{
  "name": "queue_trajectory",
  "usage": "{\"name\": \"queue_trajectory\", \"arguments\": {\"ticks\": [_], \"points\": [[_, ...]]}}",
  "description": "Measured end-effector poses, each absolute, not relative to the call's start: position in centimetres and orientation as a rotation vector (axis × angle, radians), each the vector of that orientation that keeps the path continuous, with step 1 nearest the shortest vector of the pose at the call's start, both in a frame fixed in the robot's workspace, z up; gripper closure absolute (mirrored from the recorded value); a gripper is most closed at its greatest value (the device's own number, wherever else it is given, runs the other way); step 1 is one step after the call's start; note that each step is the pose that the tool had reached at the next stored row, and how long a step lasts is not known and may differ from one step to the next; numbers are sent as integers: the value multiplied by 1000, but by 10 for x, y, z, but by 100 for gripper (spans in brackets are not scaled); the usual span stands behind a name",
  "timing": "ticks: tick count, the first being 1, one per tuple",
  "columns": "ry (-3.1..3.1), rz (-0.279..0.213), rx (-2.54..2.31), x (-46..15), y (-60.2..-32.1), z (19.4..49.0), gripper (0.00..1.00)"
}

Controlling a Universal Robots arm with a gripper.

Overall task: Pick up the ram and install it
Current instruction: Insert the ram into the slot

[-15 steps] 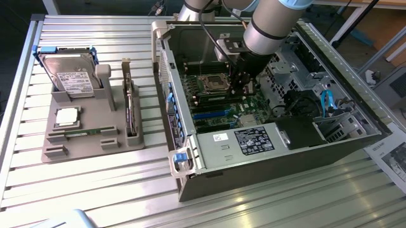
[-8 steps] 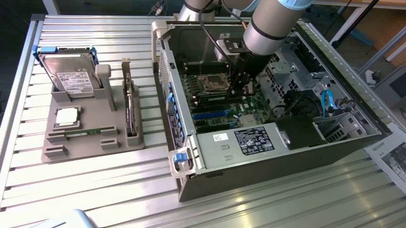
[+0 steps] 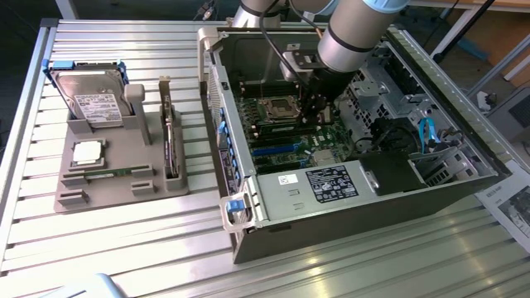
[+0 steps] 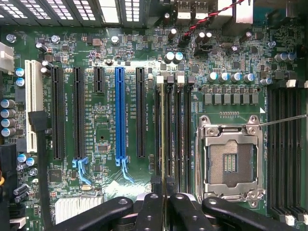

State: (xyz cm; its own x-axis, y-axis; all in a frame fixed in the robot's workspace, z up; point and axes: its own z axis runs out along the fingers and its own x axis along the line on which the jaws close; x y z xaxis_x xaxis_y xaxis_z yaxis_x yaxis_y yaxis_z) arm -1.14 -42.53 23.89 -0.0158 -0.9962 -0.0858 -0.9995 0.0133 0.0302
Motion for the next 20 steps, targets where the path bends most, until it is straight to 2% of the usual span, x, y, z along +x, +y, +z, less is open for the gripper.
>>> {"name": "queue_trajectory", "arguments": {"ticks": [20], "points": [[2203,127,-2180,-12,-425,238,88]]}}
